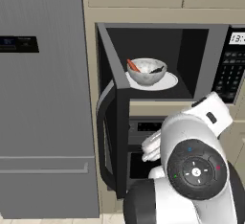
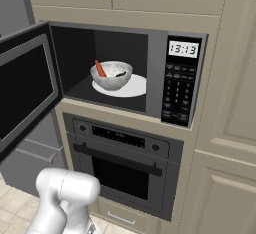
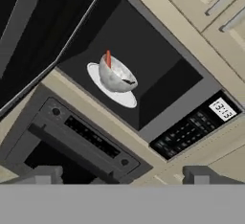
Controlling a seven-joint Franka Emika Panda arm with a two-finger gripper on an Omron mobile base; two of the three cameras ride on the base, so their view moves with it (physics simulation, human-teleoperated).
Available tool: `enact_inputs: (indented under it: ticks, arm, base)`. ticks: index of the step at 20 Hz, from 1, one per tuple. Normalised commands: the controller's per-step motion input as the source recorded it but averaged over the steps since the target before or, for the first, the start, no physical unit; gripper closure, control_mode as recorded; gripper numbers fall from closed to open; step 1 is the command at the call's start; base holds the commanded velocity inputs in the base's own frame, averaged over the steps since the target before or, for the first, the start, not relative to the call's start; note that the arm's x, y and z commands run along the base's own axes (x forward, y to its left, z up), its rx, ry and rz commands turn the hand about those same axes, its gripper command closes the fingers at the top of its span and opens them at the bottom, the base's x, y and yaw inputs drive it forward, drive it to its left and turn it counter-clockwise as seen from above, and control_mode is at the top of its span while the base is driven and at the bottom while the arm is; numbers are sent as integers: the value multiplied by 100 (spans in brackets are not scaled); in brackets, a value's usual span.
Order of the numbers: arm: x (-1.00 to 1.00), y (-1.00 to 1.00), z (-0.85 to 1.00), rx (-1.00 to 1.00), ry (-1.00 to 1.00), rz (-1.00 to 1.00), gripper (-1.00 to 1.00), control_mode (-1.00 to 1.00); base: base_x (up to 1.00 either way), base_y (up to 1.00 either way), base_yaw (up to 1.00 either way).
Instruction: Place the bowl containing the eggplant and carrot in the microwave. Close the microwave door and press the start button to microwave the meal.
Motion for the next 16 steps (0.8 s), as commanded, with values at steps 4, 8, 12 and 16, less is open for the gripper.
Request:
enact_inputs:
  ticks: [4, 8, 12, 16]
  arm:
    - [0, 98, -25, -39, -7, 0, -100, -100]
    - [0, 100, -18, -38, -2, 0, -100, -100]
    - [6, 100, -14, -35, 0, 0, -100, -100]
    - [10, 100, -21, -34, 0, -3, -100, -100]
  base:
    - [0, 0, 0]
    - [0, 0, 0]
    - [0, 0, 0]
    - [0, 0, 0]
